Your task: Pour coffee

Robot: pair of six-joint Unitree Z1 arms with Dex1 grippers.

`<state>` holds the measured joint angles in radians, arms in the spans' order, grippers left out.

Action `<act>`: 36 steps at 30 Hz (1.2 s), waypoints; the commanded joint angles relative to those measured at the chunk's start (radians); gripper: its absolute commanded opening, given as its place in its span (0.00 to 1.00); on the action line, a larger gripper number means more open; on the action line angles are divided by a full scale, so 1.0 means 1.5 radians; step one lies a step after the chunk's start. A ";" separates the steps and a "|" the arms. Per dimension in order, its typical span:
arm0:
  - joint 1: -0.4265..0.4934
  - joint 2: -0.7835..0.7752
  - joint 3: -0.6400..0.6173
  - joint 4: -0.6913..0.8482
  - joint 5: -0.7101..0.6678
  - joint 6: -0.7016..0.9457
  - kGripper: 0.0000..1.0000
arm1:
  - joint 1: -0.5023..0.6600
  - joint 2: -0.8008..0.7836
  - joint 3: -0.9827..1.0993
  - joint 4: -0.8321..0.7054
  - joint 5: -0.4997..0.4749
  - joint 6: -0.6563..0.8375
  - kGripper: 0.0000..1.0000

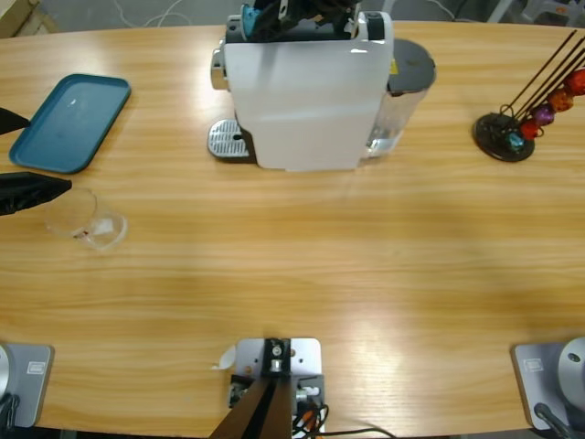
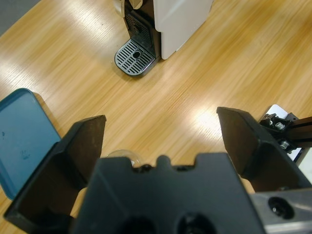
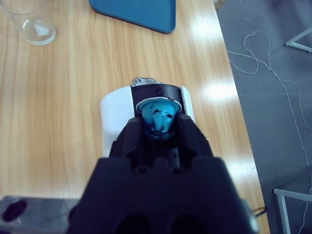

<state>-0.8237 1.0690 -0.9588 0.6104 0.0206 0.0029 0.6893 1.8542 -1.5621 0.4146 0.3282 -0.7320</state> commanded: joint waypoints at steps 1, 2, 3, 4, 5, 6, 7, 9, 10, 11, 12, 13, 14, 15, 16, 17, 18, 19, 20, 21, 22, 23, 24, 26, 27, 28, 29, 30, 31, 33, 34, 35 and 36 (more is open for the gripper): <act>0.002 0.014 0.022 0.002 0.005 0.000 0.98 | -0.011 0.038 0.016 -0.008 -0.015 0.003 0.93; 0.002 0.014 0.022 0.002 0.005 0.000 0.98 | -0.011 0.036 0.017 -0.008 -0.016 0.003 0.96; 0.002 0.014 0.023 0.001 0.005 0.000 0.98 | -0.010 0.035 0.017 -0.008 -0.017 0.003 0.98; 0.002 0.014 0.024 0.001 0.005 0.000 0.98 | -0.010 0.033 0.017 -0.008 -0.017 0.003 0.99; 0.002 0.014 0.024 0.000 0.005 0.000 0.98 | -0.009 0.029 0.016 -0.008 -0.017 0.003 0.98; 0.002 0.014 0.023 -0.001 0.005 0.000 0.98 | -0.007 0.024 0.014 -0.008 -0.015 0.003 0.92; 0.002 0.013 0.023 -0.001 0.006 0.000 0.98 | -0.002 0.016 0.011 -0.005 -0.009 0.005 0.81; 0.002 0.011 0.023 -0.002 0.008 -0.002 0.98 | 0.017 -0.006 0.001 0.000 0.001 0.030 0.65; 0.002 0.010 0.023 -0.002 0.010 -0.005 0.98 | 0.032 -0.018 -0.005 0.009 0.002 0.074 0.63; 0.002 0.008 0.022 -0.002 0.013 -0.007 0.98 | 0.047 -0.028 -0.016 0.029 0.001 0.123 0.62; 0.002 0.006 0.022 -0.002 0.017 -0.008 0.98 | 0.063 -0.035 -0.034 0.062 -0.001 0.177 0.52; 0.002 0.003 0.022 -0.002 0.021 -0.009 0.98 | 0.076 -0.042 -0.049 0.096 -0.002 0.224 0.39; 0.002 -0.001 0.022 -0.002 0.028 -0.012 0.98 | 0.089 -0.058 -0.049 0.113 -0.009 0.255 0.20; 0.002 -0.004 0.023 -0.002 0.033 -0.015 0.98 | 0.100 -0.075 -0.039 0.114 -0.014 0.262 0.02; 0.002 -0.007 0.023 -0.001 0.035 -0.016 0.98 | 0.112 -0.094 -0.023 0.112 -0.030 0.269 0.00; 0.002 -0.010 0.024 -0.001 0.035 -0.021 0.98 | 0.126 -0.117 -0.002 0.101 -0.055 0.287 0.00; 0.002 -0.014 0.025 -0.001 0.035 -0.030 0.98 | 0.137 -0.142 0.024 0.083 -0.082 0.316 0.00; 0.002 -0.020 0.026 -0.001 0.035 -0.038 0.98 | 0.142 -0.163 0.045 0.072 -0.102 0.347 0.00; 0.002 -0.024 0.027 -0.001 0.036 -0.044 0.98 | 0.147 -0.181 0.060 0.070 -0.113 0.369 0.00; 0.002 -0.031 0.030 -0.001 0.038 -0.053 0.98 | 0.155 -0.197 0.075 0.068 -0.123 0.384 0.00; 0.002 -0.038 0.032 0.002 0.043 -0.059 0.98 | 0.164 -0.212 0.090 0.065 -0.137 0.398 0.00; 0.002 -0.044 0.034 0.008 0.045 -0.066 0.99 | 0.174 -0.227 0.106 0.060 -0.154 0.410 0.00; 0.002 -0.051 0.036 0.016 0.048 -0.076 0.99 | 0.185 -0.240 0.122 0.055 -0.176 0.425 0.00; 0.002 -0.062 0.042 0.036 0.073 -0.115 1.00 | 0.208 -0.267 0.163 0.030 -0.230 0.457 0.00; 0.001 -0.068 0.047 0.046 0.081 -0.141 0.99 | 0.218 -0.277 0.178 0.026 -0.246 0.471 0.00; 0.000 -0.078 0.058 0.049 0.081 -0.173 0.99 | 0.227 -0.286 0.192 0.026 -0.265 0.487 0.00; -0.003 -0.090 0.072 0.048 0.082 -0.208 0.99 | 0.238 -0.299 0.213 0.026 -0.290 0.506 0.00; -0.009 -0.102 0.088 0.048 0.085 -0.244 0.99 | 0.245 -0.311 0.232 0.023 -0.308 0.521 0.00; -0.019 -0.112 0.107 0.047 0.096 -0.276 0.99 | 0.249 -0.327 0.254 0.014 -0.324 0.540 0.00; -0.045 -0.133 0.142 0.048 0.124 -0.329 0.99 | 0.249 -0.367 0.298 -0.014 -0.356 0.583 0.00; -0.054 -0.146 0.151 0.051 0.135 -0.348 0.99 | 0.249 -0.384 0.313 -0.024 -0.372 0.604 0.00; -0.060 -0.158 0.154 0.060 0.148 -0.364 0.99 | 0.247 -0.396 0.319 -0.029 -0.400 0.617 0.00; -0.062 -0.172 0.157 0.072 0.160 -0.382 0.99 | 0.234 -0.396 0.319 -0.029 -0.413 0.619 0.00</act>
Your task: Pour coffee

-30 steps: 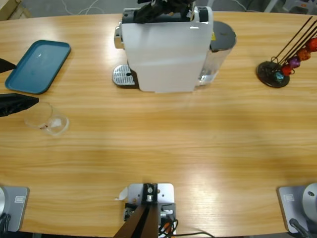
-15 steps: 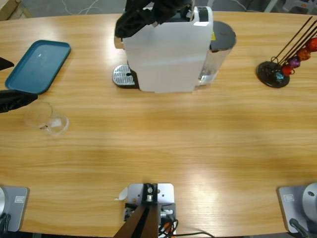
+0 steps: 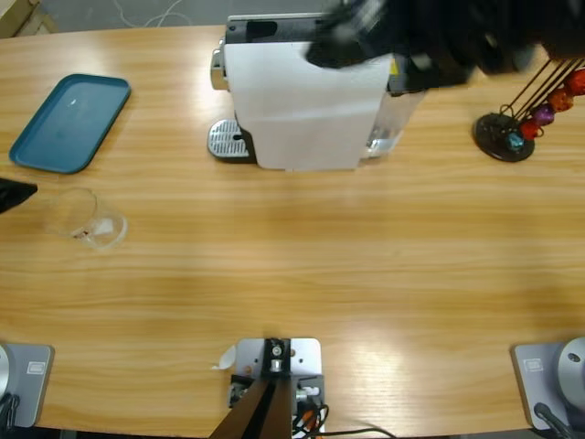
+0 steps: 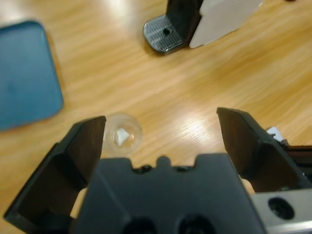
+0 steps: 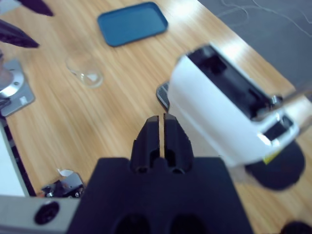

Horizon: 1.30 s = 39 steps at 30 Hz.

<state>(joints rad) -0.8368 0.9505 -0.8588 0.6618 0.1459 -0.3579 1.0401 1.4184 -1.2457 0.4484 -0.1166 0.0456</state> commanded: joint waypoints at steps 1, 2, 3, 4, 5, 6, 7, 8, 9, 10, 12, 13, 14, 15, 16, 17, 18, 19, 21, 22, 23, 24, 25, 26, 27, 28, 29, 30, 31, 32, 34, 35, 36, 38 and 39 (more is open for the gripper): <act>-0.054 -0.100 0.092 0.048 0.085 -0.157 0.99 | -0.017 -0.104 0.108 -0.053 -0.128 0.105 0.00; -0.056 -0.104 0.092 0.061 0.091 -0.176 0.99 | -0.032 -0.101 0.109 -0.054 -0.143 0.117 0.00; -0.059 -0.106 0.092 0.073 0.094 -0.195 0.99 | -0.041 -0.101 0.110 -0.057 -0.145 0.123 0.00; -0.070 -0.108 0.098 0.082 0.094 -0.224 0.99 | -0.044 -0.100 0.112 -0.058 -0.145 0.124 0.00; -0.079 -0.112 0.104 0.083 0.094 -0.244 0.99 | -0.044 -0.100 0.115 -0.059 -0.145 0.124 0.00; -0.086 -0.115 0.108 0.083 0.096 -0.261 0.99 | -0.044 -0.101 0.120 -0.059 -0.144 0.125 0.00; -0.089 -0.116 0.112 0.083 0.097 -0.272 0.98 | -0.044 -0.101 0.125 -0.062 -0.144 0.127 0.00; -0.089 -0.116 0.115 0.082 0.098 -0.277 0.98 | -0.046 -0.102 0.131 -0.066 -0.144 0.128 0.00; -0.089 -0.115 0.116 0.081 0.101 -0.281 0.98 | -0.047 -0.102 0.135 -0.068 -0.144 0.128 0.00; -0.089 -0.115 0.118 0.081 0.103 -0.284 0.98 | -0.049 -0.102 0.140 -0.073 -0.143 0.129 0.00; -0.089 -0.114 0.118 0.081 0.103 -0.285 0.99 | -0.069 -0.103 0.157 -0.091 -0.138 0.129 0.00; -0.089 -0.113 0.118 0.082 0.103 -0.285 0.99 | -0.088 -0.103 0.165 -0.101 -0.133 0.129 0.00; -0.089 -0.114 0.118 0.082 0.103 -0.285 0.99 | -0.113 -0.104 0.172 -0.113 -0.124 0.128 0.00; -0.089 -0.114 0.119 0.082 0.103 -0.284 0.99 | -0.143 -0.102 0.174 -0.124 -0.114 0.128 0.00; -0.092 -0.115 0.119 0.082 0.103 -0.283 0.99 | -0.175 -0.099 0.173 -0.138 -0.104 0.128 0.00; -0.093 -0.116 0.119 0.079 0.102 -0.278 0.99 | -0.206 -0.093 0.167 -0.151 -0.098 0.128 0.00; -0.094 -0.121 0.119 0.072 0.098 -0.268 0.99 | -0.236 -0.079 0.150 -0.158 -0.095 0.125 0.00; -0.095 -0.128 0.121 0.058 0.096 -0.248 0.99 | -0.254 -0.066 0.133 -0.159 -0.092 0.122 0.00; -0.096 -0.139 0.122 0.051 0.101 -0.223 0.99 | -0.276 -0.035 0.104 -0.165 -0.077 0.116 0.00; -0.096 -0.143 0.124 0.050 0.101 -0.223 0.99 | -0.276 -0.024 0.093 -0.165 -0.077 0.112 0.00; -0.096 -0.143 0.125 0.050 0.099 -0.223 0.99 | -0.276 -0.019 0.090 -0.165 -0.077 0.111 0.00; -0.097 -0.143 0.125 0.051 0.099 -0.225 0.99 | -0.276 -0.021 0.092 -0.164 -0.077 0.111 0.00; -0.098 -0.143 0.125 0.051 0.099 -0.227 0.99 | -0.276 -0.027 0.100 -0.164 -0.078 0.111 0.00; -0.100 -0.138 0.125 0.052 0.097 -0.231 0.98 | -0.276 -0.029 0.106 -0.165 -0.077 0.110 0.00; -0.104 -0.133 0.125 0.052 0.097 -0.235 0.98 | -0.276 -0.026 0.107 -0.169 -0.075 0.109 0.00; -0.107 -0.125 0.124 0.052 0.097 -0.236 0.98 | -0.276 -0.018 0.102 -0.173 -0.071 0.107 0.00; -0.107 -0.122 0.124 0.051 0.097 -0.236 0.98 | -0.276 -0.004 0.084 -0.175 -0.064 0.105 0.00; -0.107 -0.123 0.124 0.050 0.097 -0.235 0.99 | -0.275 0.015 0.068 -0.179 -0.057 0.105 0.00; -0.107 -0.125 0.125 0.045 0.096 -0.227 0.99 | -0.269 0.029 0.053 -0.182 -0.054 0.105 0.00; -0.107 -0.129 0.128 0.038 0.095 -0.216 0.99 | -0.256 0.047 0.036 -0.184 -0.054 0.107 0.00; -0.107 -0.146 0.140 0.007 0.092 -0.189 0.99 | -0.240 0.076 0.014 -0.187 -0.055 0.113 0.00; -0.107 -0.154 0.144 -0.012 0.089 -0.168 0.99 | -0.235 0.086 0.010 -0.190 -0.056 0.118 0.00; -0.107 -0.157 0.146 -0.026 0.087 -0.149 0.99 | -0.230 0.098 0.008 -0.196 -0.057 0.125 0.00; -0.107 -0.155 0.145 -0.045 0.082 -0.116 0.99 | -0.223 0.113 0.007 -0.205 -0.057 0.135 0.00; -0.107 -0.152 0.144 -0.050 0.081 -0.107 0.99 | -0.219 0.117 0.007 -0.210 -0.057 0.140 0.00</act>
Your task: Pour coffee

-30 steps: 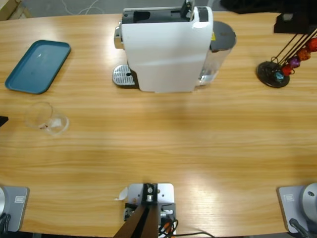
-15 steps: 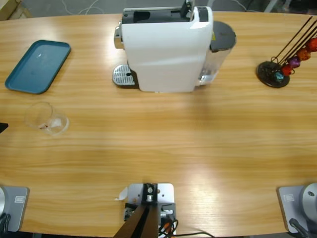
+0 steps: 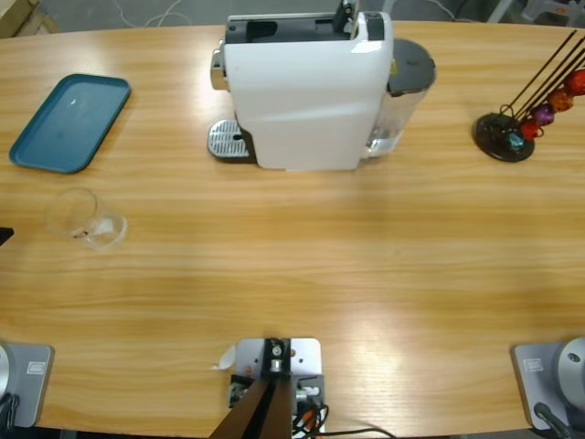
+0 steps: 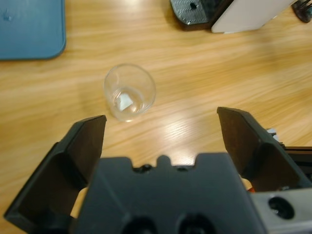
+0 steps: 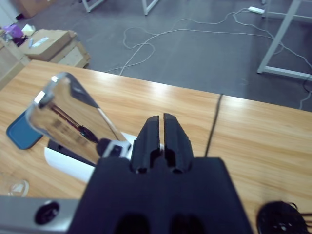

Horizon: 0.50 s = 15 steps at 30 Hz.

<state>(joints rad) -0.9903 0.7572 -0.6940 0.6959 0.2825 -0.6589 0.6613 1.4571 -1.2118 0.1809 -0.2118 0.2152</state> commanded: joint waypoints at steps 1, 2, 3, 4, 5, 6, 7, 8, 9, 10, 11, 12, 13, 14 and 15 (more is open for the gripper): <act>-0.005 -0.020 0.034 -0.075 -0.010 0.097 0.99 | 0.040 0.096 -0.017 -0.037 0.007 0.033 0.00; -0.005 -0.018 0.033 -0.077 -0.011 0.102 0.99 | 0.048 0.099 -0.021 -0.040 0.008 0.038 0.00; -0.005 -0.017 0.033 -0.081 -0.015 0.112 1.00 | 0.060 0.104 -0.027 -0.044 0.008 0.043 0.00; -0.005 -0.016 0.031 -0.082 -0.016 0.119 1.00 | 0.069 0.111 -0.032 -0.050 0.008 0.051 0.00; -0.005 -0.014 0.026 -0.083 -0.015 0.129 1.00 | 0.075 0.116 -0.035 -0.055 0.009 0.059 0.00; -0.005 -0.012 0.022 -0.082 -0.015 0.135 1.00 | 0.081 0.122 -0.039 -0.061 0.009 0.065 0.00; -0.006 -0.012 0.020 -0.082 -0.014 0.141 1.00 | 0.086 0.126 -0.043 -0.062 0.010 0.069 0.00; -0.006 -0.013 0.020 -0.082 -0.014 0.142 1.00 | 0.094 0.131 -0.052 -0.062 0.010 0.073 0.00; -0.006 -0.012 0.020 -0.082 -0.014 0.143 1.00 | 0.102 0.135 -0.059 -0.062 0.011 0.075 0.00; -0.005 -0.011 0.020 -0.082 -0.014 0.143 1.00 | 0.111 0.140 -0.068 -0.062 0.011 0.077 0.00; -0.006 -0.011 0.020 -0.082 -0.014 0.143 1.00 | 0.117 0.144 -0.075 -0.062 0.011 0.079 0.00; -0.006 -0.010 0.020 -0.082 -0.014 0.143 1.00 | 0.125 0.150 -0.079 -0.062 0.012 0.082 0.00; -0.006 -0.010 0.020 -0.082 -0.014 0.143 1.00 | 0.132 0.156 -0.081 -0.062 0.014 0.085 0.00; -0.006 -0.011 0.020 -0.082 -0.014 0.143 1.00 | 0.135 0.162 -0.081 -0.062 0.015 0.089 0.00; -0.006 -0.012 0.020 -0.082 -0.014 0.143 1.00 | 0.138 0.169 -0.081 -0.064 0.017 0.095 0.00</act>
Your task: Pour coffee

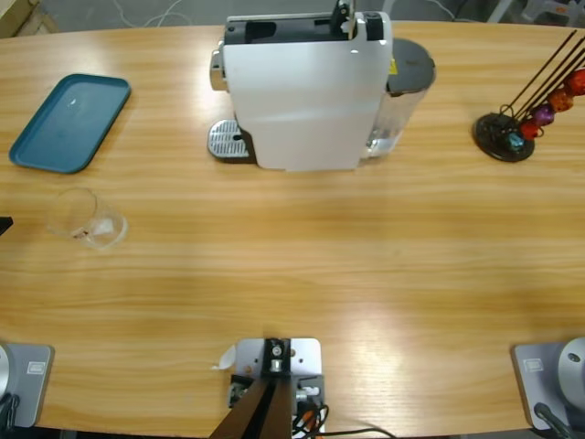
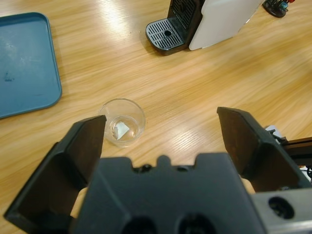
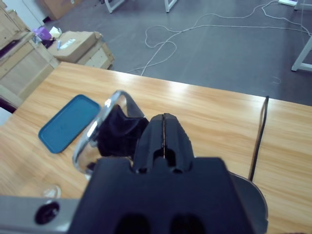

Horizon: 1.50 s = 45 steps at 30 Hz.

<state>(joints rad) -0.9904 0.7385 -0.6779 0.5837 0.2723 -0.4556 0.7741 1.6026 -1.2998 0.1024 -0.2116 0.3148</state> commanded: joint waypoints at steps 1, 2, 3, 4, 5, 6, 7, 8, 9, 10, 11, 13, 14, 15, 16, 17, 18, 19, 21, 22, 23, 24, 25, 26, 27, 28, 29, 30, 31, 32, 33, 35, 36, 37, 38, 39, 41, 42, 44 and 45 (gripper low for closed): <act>-0.005 0.000 0.008 -0.007 -0.008 0.008 1.00 | 0.065 0.076 -0.024 -0.014 0.018 0.033 0.00; -0.005 0.000 0.008 -0.007 -0.008 0.009 1.00 | 0.067 0.080 -0.028 -0.015 0.019 0.037 0.00; -0.005 0.001 0.008 -0.007 -0.009 0.009 1.00 | 0.071 0.084 -0.032 -0.015 0.020 0.043 0.00; -0.005 0.002 0.008 -0.008 -0.009 0.010 1.00 | 0.075 0.087 -0.035 -0.015 0.020 0.048 0.00; -0.005 0.004 0.008 -0.008 -0.009 0.011 1.00 | 0.080 0.091 -0.036 -0.015 0.020 0.054 0.00; -0.005 0.005 0.008 -0.008 -0.009 0.011 1.00 | 0.087 0.095 -0.037 -0.017 0.019 0.064 0.00; -0.005 0.007 0.008 -0.008 -0.009 0.011 1.00 | 0.092 0.099 -0.037 -0.019 0.019 0.070 0.00; -0.005 0.008 0.008 -0.008 -0.009 0.011 1.00 | 0.096 0.101 -0.037 -0.021 0.019 0.075 0.00; -0.005 0.010 0.008 -0.009 -0.009 0.011 1.00 | 0.099 0.102 -0.037 -0.023 0.019 0.082 0.00; -0.005 0.011 0.008 -0.009 -0.009 0.011 1.00 | 0.100 0.103 -0.038 -0.023 0.019 0.091 0.00; -0.005 0.011 0.008 -0.010 -0.009 0.011 1.00 | 0.102 0.103 -0.038 -0.024 0.019 0.100 0.00; -0.005 0.012 0.008 -0.010 -0.009 0.011 1.00 | 0.108 0.106 -0.039 -0.023 0.018 0.141 0.00; -0.005 0.012 0.008 -0.010 -0.009 0.010 1.00 | 0.112 0.107 -0.038 -0.023 0.015 0.173 0.00; -0.005 0.012 0.008 -0.010 -0.009 0.010 1.00 | 0.117 0.109 -0.039 -0.022 0.014 0.193 0.00; -0.005 0.012 0.008 -0.010 -0.009 0.010 1.00 | 0.121 0.111 -0.040 -0.021 0.014 0.209 0.00; -0.005 0.010 0.008 -0.010 -0.009 0.010 0.99 | 0.124 0.113 -0.040 -0.019 0.012 0.231 0.00; -0.005 0.010 0.008 -0.010 -0.009 0.010 0.99 | 0.127 0.114 -0.040 -0.017 0.009 0.240 0.00; -0.005 0.009 0.009 -0.010 -0.009 0.010 0.99 | 0.131 0.114 -0.040 -0.016 0.003 0.249 0.00; -0.005 0.011 0.008 -0.010 -0.009 0.010 0.99 | 0.138 0.113 -0.041 -0.013 -0.011 0.259 0.00; -0.005 0.012 0.008 -0.011 -0.009 0.010 0.99 | 0.142 0.112 -0.041 -0.009 -0.019 0.264 0.00; -0.005 0.010 0.009 -0.011 -0.009 0.010 0.99 | 0.145 0.112 -0.042 -0.009 -0.023 0.267 0.00; -0.005 0.010 0.009 -0.011 -0.009 0.010 0.99 | 0.147 0.114 -0.043 -0.009 -0.024 0.267 0.00; -0.005 0.010 0.009 -0.011 -0.009 0.010 0.99 | 0.147 0.116 -0.044 -0.008 -0.025 0.267 0.00; -0.005 0.010 0.009 -0.011 -0.009 0.010 0.99 | 0.147 0.117 -0.044 -0.007 -0.025 0.266 0.00; -0.005 0.008 0.009 -0.011 -0.009 0.010 0.99 | 0.147 0.119 -0.044 -0.006 -0.025 0.266 0.00; -0.005 0.007 0.009 -0.011 -0.009 0.010 0.99 | 0.147 0.121 -0.044 -0.006 -0.025 0.265 0.00; -0.005 0.007 0.009 -0.011 -0.009 0.010 0.99 | 0.147 0.123 -0.044 -0.006 -0.025 0.264 0.00; -0.005 0.007 0.009 -0.011 -0.009 0.010 0.99 | 0.147 0.127 -0.045 -0.006 -0.025 0.264 0.00; -0.005 0.006 0.009 -0.011 -0.009 0.010 0.99 | 0.147 0.130 -0.045 -0.006 -0.024 0.263 0.00; -0.005 0.005 0.010 -0.010 -0.009 0.010 0.99 | 0.147 0.138 -0.047 -0.006 -0.024 0.262 0.00; -0.005 0.004 0.009 -0.010 -0.009 0.010 0.99 | 0.147 0.144 -0.048 -0.006 -0.024 0.260 0.00; -0.005 0.001 0.009 -0.009 -0.009 0.010 0.99 | 0.147 0.157 -0.052 -0.006 -0.023 0.258 0.00; -0.005 -0.002 0.009 -0.009 -0.009 0.010 0.99 | 0.146 0.164 -0.053 -0.006 -0.021 0.256 0.00; -0.005 -0.002 0.009 -0.009 -0.009 0.010 0.99 | 0.145 0.170 -0.055 -0.007 -0.020 0.254 0.00; -0.005 -0.002 0.009 -0.009 -0.009 0.010 0.99 | 0.143 0.176 -0.055 -0.007 -0.018 0.252 0.00; -0.005 -0.002 0.009 -0.009 -0.009 0.010 0.99 | 0.143 0.181 -0.057 -0.008 -0.016 0.251 0.00; -0.005 0.002 0.009 -0.009 -0.009 0.010 0.99 | 0.143 0.190 -0.061 -0.009 -0.013 0.251 0.00; -0.005 0.003 0.009 -0.009 -0.009 0.010 0.99 | 0.143 0.195 -0.061 -0.009 -0.010 0.251 0.00; -0.005 0.003 0.008 -0.009 -0.009 0.010 0.99 | 0.143 0.206 -0.060 -0.009 -0.004 0.251 0.00; -0.005 0.004 0.008 -0.009 -0.009 0.010 0.99 | 0.143 0.212 -0.059 -0.010 0.002 0.251 0.00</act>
<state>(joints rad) -0.9928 0.7406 -0.6782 0.5795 0.2721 -0.4506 0.9495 1.7772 -1.4194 0.0806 -0.2484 0.6987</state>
